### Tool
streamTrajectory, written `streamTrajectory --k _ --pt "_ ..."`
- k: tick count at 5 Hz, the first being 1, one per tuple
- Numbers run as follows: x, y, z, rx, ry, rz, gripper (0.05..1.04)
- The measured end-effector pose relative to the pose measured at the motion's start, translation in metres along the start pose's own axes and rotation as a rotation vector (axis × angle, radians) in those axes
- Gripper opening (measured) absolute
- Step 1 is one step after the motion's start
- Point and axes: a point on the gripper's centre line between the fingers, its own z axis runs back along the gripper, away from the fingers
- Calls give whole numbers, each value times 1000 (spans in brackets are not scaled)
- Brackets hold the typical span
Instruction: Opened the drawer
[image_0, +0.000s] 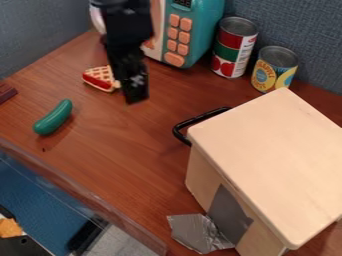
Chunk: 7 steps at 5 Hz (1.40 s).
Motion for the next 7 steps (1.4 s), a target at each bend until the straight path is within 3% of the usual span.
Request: streamTrajectory --k 3,4,7 --pt "49 -11 -42 -8 -12 53 998" --pt "53 -12 -53 6 -4 49 998" --pt "56 -13 -91 -15 36 45 962"
